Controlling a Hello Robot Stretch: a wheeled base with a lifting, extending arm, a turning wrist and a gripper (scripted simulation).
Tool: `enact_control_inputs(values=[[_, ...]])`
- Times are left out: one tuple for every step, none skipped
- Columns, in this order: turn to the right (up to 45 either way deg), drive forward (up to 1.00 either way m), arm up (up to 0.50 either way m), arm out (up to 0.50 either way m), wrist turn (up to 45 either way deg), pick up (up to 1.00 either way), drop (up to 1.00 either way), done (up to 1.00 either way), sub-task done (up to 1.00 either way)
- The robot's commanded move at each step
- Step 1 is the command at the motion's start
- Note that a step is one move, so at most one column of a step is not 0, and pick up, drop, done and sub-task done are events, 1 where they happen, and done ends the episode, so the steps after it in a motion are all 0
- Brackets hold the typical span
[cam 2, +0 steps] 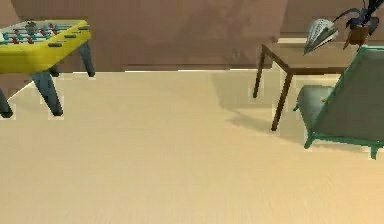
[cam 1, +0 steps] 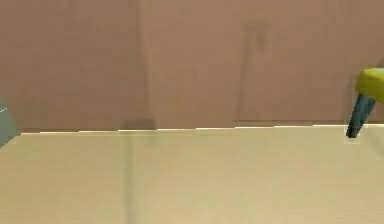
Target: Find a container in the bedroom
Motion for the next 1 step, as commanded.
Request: enact_control_inputs(values=[[-6.0,0.0,0.0,0.0,0.0,0.0,0.0,0.0,0.0]])
